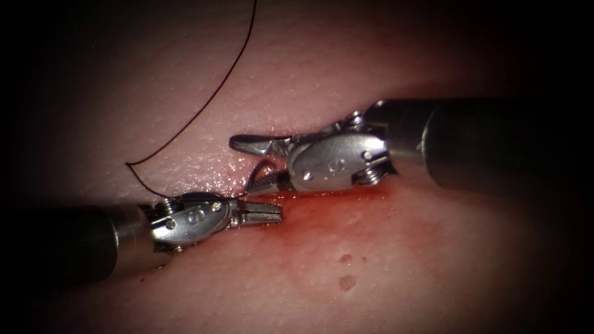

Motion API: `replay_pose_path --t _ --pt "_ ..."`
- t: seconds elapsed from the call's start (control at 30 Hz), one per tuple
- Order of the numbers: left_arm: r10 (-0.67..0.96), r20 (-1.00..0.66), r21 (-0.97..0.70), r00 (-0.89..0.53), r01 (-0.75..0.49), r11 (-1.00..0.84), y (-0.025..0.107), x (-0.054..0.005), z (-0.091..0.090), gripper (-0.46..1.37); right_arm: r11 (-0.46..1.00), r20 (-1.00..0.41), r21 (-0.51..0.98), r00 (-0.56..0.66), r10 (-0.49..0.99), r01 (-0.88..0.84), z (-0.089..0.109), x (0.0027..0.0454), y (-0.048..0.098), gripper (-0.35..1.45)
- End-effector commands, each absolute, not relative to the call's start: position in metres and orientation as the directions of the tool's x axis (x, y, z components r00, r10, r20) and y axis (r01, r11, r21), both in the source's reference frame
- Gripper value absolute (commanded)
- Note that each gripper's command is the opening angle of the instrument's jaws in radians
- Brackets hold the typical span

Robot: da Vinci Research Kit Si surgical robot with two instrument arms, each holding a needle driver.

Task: Wound Closure
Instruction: Using the right grasper, push the needle through the top of the skin.

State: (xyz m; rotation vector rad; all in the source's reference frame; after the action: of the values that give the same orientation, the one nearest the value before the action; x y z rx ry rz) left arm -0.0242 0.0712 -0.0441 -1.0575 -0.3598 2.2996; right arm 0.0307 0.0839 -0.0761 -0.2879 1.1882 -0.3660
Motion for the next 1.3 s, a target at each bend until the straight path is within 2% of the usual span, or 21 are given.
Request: replay_pose_path --t 0.03,0.1,0.17,0.23,0.4,0.7,0.9,1.07,1.1,1.3 --pt "0.602 -0.607 -0.465 -0.519 -0.382 -0.799 0.0712 -0.0241 -0.0441 -0.35 0.906 -0.844 -0.403 0.329 -0.424 0.131 -0.0761 0.0306 0.0839 0.95" --pt "0.609 -0.597 -0.47 -0.523 -0.386 -0.793 0.071 -0.0241 -0.044 -0.35 0.906 -0.844 -0.403 0.328 -0.424 0.132 -0.076 0.0305 0.0839 0.81" --pt "0.618 -0.585 -0.474 -0.526 -0.397 -0.786 0.0705 -0.024 -0.0437 -0.35 0.906 -0.845 -0.402 0.326 -0.424 0.135 -0.0762 0.0305 0.0839 0.44" --pt "0.626 -0.567 -0.479 -0.535 -0.404 -0.78 0.0699 -0.0241 -0.0434 -0.35 0.905 -0.841 -0.388 0.334 -0.426 0.177 -0.0764 0.0306 0.0836 -0.35" --pt "0.637 -0.552 -0.493 -0.538 -0.406 -0.769 0.0692 -0.0243 -0.0428 -0.35 0.906 -0.845 -0.394 0.326 -0.424 0.158 -0.077 0.0309 0.0833 -0.35" --pt "0.645 -0.54 -0.502 -0.54 -0.409 -0.762 0.0692 -0.0237 -0.0425 -0.35 0.84 -0.773 -0.498 0.328 -0.543 0.218 -0.0776 0.0305 0.0836 -0.35" --pt "0.653 -0.532 -0.506 -0.539 -0.416 -0.756 0.0687 -0.0233 -0.0421 -0.35 0.845 -0.779 -0.52 0.338 -0.528 0.121 -0.0776 0.029 0.0852 -0.35" --pt "0.659 -0.523 -0.508 -0.54 -0.423 -0.75 0.0682 -0.0231 -0.0415 -0.35 0.928 -0.864 -0.372 0.355 -0.357 0.026 -0.0772 0.0284 0.0862 -0.35" --pt "0.658 -0.525 -0.507 -0.541 -0.422 -0.751 0.0681 -0.023 -0.0414 -0.35 0.951 -0.895 -0.31 0.341 -0.288 -0.011 -0.077 0.0281 0.0866 -0.35" --pt "0.66 -0.524 -0.509 -0.539 -0.423 -0.75 0.0679 -0.0228 -0.0413 -0.35 0.988 -0.947 -0.126 0.306 -0.093 -0.09 -0.0765 0.0275 0.0883 -0.35"
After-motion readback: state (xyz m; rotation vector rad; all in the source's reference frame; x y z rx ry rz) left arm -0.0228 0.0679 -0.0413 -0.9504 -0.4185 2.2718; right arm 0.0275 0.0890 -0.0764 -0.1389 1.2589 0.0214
